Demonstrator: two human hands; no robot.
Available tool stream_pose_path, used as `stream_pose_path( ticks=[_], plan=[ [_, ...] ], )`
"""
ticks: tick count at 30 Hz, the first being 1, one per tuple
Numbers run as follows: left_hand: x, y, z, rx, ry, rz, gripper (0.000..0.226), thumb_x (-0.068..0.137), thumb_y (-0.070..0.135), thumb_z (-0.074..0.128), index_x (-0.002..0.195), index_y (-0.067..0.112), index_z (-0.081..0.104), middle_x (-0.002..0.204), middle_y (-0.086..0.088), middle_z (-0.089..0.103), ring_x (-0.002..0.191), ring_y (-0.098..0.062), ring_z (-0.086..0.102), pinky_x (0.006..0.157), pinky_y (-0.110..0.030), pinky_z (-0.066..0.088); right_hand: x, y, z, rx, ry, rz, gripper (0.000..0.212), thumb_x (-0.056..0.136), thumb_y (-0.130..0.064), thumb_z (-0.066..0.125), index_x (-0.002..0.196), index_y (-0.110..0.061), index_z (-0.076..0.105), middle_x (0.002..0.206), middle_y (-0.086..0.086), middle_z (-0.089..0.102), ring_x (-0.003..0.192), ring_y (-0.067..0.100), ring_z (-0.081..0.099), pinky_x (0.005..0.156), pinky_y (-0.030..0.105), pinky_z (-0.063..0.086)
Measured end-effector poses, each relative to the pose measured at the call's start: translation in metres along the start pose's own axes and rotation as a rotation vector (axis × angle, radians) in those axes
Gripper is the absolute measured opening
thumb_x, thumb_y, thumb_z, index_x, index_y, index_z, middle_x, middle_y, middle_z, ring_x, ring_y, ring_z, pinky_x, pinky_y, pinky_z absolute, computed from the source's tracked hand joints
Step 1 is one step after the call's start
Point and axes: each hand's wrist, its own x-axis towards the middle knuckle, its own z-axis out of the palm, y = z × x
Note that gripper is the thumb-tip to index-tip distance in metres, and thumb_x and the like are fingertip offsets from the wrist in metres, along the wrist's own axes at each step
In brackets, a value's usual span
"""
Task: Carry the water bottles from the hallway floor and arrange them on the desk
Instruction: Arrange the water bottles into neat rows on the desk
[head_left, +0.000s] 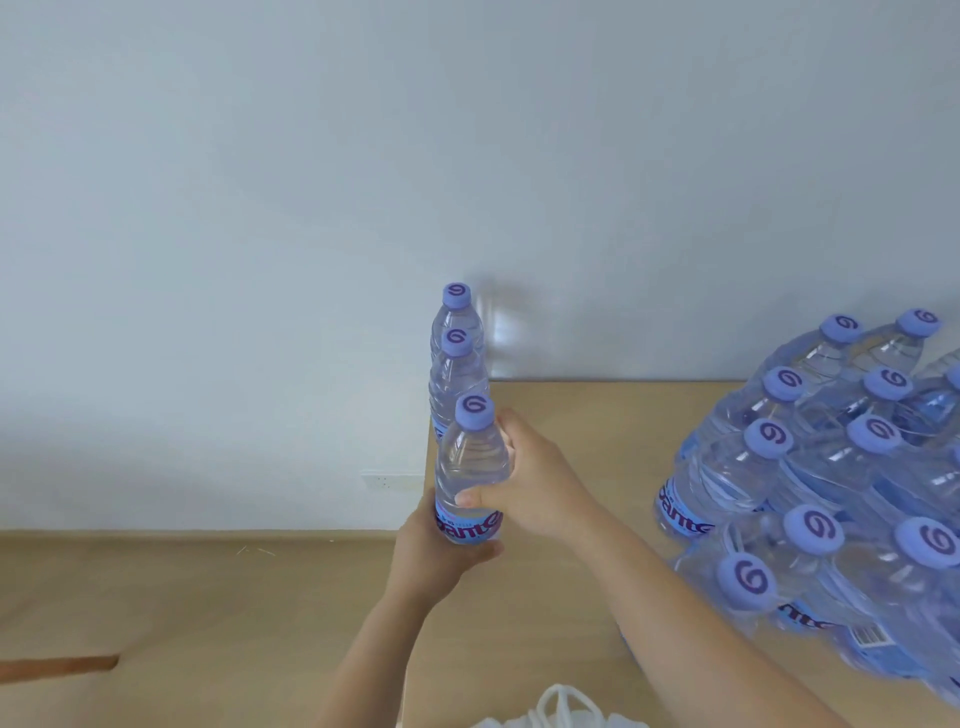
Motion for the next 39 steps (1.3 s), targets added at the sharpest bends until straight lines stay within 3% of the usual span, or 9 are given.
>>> stream_pose_path(
  ticks=[3,7,12,17,29,32,34,37,39],
  plan=[
    [0.005,-0.012,-0.001,0.046,0.077,0.035,0.056,0.047,0.035,0.088,0.093,0.035,0.055,0.085,0.016,0.068,0.075,0.006,0.062,0.057,-0.01,0.044,0.006,0.007,0.012,-0.01,-0.02,-0.034,0.068,0.063,-0.015,0.082,0.117,-0.04,0.048,0.11,-0.015,0.063,0.099,0.003,0.061,0.084,0.022,0.05],
    [0.014,-0.018,-0.003,0.084,0.108,0.056,0.057,0.05,0.034,0.088,0.093,0.039,0.05,0.086,0.016,0.066,0.082,-0.001,0.062,0.063,-0.019,0.048,0.013,0.012,0.018,-0.018,0.01,-0.017,0.067,0.062,-0.018,0.082,0.102,-0.055,0.043,0.104,-0.02,0.062,0.093,-0.004,0.06,0.076,0.014,0.049],
    [0.026,-0.016,-0.002,0.1,0.119,0.051,0.059,0.051,0.036,0.088,0.097,0.036,0.05,0.086,0.018,0.064,0.083,-0.004,0.063,0.06,-0.015,0.045,0.022,0.012,0.018,-0.037,-0.014,-0.031,0.073,0.066,-0.02,0.081,0.126,-0.037,0.042,0.112,-0.02,0.059,0.098,-0.006,0.057,0.076,0.006,0.042],
    [0.034,-0.01,0.0,0.121,0.138,0.012,0.062,0.053,0.043,0.084,0.105,0.03,0.053,0.092,0.011,0.064,0.092,-0.015,0.061,0.073,-0.038,0.054,0.029,0.012,0.017,-0.069,-0.005,-0.062,0.068,0.069,-0.017,0.079,0.119,-0.042,0.041,0.111,-0.019,0.057,0.099,-0.006,0.054,0.074,-0.001,0.038],
    [0.039,0.001,0.001,0.166,0.128,-0.033,0.069,0.058,0.044,0.083,0.115,0.027,0.048,0.099,0.007,0.062,0.096,-0.018,0.059,0.075,-0.038,0.053,0.038,0.015,0.016,-0.085,0.02,-0.118,0.073,0.07,-0.019,0.078,0.13,-0.036,0.04,0.123,-0.013,0.048,0.106,-0.004,0.046,0.082,-0.002,0.034],
    [0.034,0.005,0.002,0.098,0.121,-0.059,0.094,0.056,0.042,0.085,0.134,0.019,0.037,0.121,0.004,0.058,0.111,-0.018,0.056,0.088,-0.042,0.05,0.032,0.01,0.016,-0.149,0.046,-0.097,0.074,0.069,-0.024,0.078,0.132,-0.031,0.039,0.118,-0.017,0.05,0.11,0.003,0.047,0.086,0.01,0.039],
    [0.025,0.004,0.003,0.075,0.132,-0.133,0.112,0.056,0.042,0.086,0.142,0.009,0.024,0.138,-0.005,0.045,0.126,-0.023,0.044,0.098,-0.045,0.044,0.021,0.006,0.013,-0.204,0.121,-0.065,0.073,0.07,-0.028,0.077,0.131,-0.029,0.038,0.102,-0.027,0.046,0.101,0.001,0.045,0.075,0.008,0.038],
    [0.001,-0.004,0.013,0.147,0.144,-0.214,0.111,0.065,0.037,0.082,0.146,0.004,0.014,0.148,-0.012,0.027,0.136,-0.025,0.028,0.107,-0.041,0.035,-0.003,0.003,-0.003,-0.274,0.169,0.005,0.07,0.077,-0.034,0.073,0.137,-0.022,0.038,0.12,-0.016,0.049,0.114,0.007,0.047,0.088,0.017,0.038],
    [-0.019,-0.006,0.024,0.225,0.125,-0.178,0.104,0.069,0.037,0.078,0.145,0.003,0.015,0.149,-0.01,0.025,0.137,-0.023,0.025,0.109,-0.035,0.03,-0.024,-0.002,-0.022,-0.271,0.122,0.059,0.064,0.079,-0.037,0.071,0.135,-0.022,0.044,0.124,-0.008,0.053,0.11,0.006,0.051,0.089,0.02,0.04]
  ],
)
